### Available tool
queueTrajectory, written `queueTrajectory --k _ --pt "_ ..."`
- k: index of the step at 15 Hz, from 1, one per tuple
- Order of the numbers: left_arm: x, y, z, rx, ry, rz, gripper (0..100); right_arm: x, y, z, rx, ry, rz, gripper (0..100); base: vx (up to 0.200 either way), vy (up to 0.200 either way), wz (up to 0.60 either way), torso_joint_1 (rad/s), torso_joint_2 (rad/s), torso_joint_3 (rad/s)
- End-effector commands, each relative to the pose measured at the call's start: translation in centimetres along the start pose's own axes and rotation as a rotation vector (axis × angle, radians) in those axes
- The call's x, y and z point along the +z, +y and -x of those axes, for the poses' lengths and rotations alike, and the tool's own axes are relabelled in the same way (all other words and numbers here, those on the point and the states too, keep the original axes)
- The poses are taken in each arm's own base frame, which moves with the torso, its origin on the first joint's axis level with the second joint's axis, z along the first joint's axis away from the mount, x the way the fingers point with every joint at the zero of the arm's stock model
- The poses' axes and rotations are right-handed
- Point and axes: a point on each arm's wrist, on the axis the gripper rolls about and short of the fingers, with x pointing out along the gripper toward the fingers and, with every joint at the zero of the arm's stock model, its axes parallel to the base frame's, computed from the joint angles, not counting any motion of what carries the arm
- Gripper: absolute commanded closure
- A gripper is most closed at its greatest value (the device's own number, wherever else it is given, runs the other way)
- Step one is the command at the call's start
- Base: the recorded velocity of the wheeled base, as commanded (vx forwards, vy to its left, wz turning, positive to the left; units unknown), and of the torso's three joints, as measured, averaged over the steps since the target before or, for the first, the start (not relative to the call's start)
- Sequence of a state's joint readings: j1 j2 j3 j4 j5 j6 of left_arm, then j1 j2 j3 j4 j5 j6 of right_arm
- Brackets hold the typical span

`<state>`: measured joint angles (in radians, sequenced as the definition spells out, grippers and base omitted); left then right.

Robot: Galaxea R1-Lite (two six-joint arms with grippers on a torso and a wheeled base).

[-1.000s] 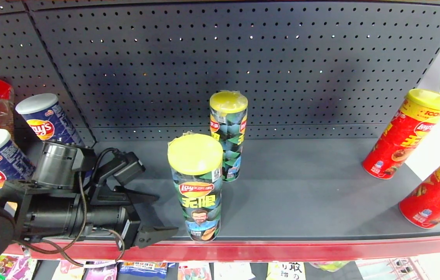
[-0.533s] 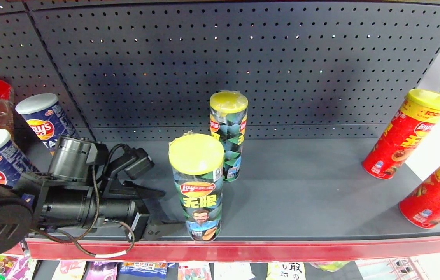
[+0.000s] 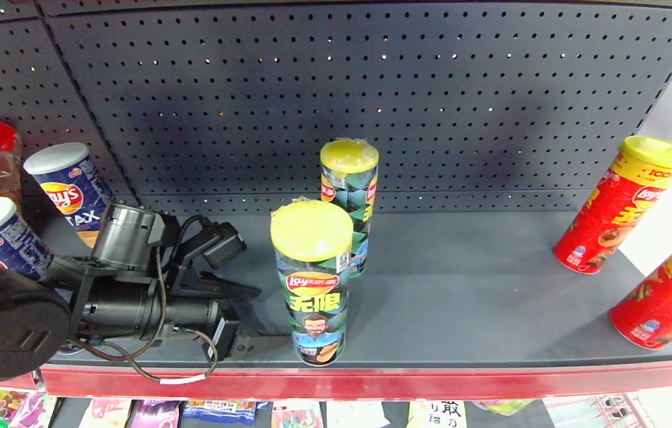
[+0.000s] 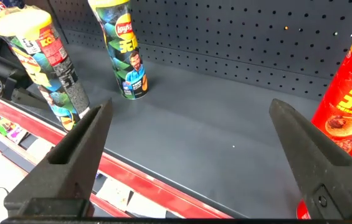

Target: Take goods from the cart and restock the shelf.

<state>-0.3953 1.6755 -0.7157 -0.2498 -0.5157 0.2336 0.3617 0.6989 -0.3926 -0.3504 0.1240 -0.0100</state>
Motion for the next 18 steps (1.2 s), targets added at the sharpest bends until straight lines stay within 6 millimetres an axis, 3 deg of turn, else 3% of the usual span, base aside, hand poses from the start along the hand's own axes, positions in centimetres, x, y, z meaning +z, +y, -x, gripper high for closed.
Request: queueTrajectory --k 1,18 --pt "0.1 0.0 -0.3 -0.006 0.004 0.000 0 0.0 0.0 -0.1 0.001 0.006 0.000 0 0.000 0.000 0.00 0.000 0.00 0.000" --pt "1.1 0.2 -1.9 -0.025 0.005 -0.014 0 -0.1 0.0 -0.1 0.001 0.007 0.000 0 0.000 0.000 0.00 0.000 0.00 0.000"
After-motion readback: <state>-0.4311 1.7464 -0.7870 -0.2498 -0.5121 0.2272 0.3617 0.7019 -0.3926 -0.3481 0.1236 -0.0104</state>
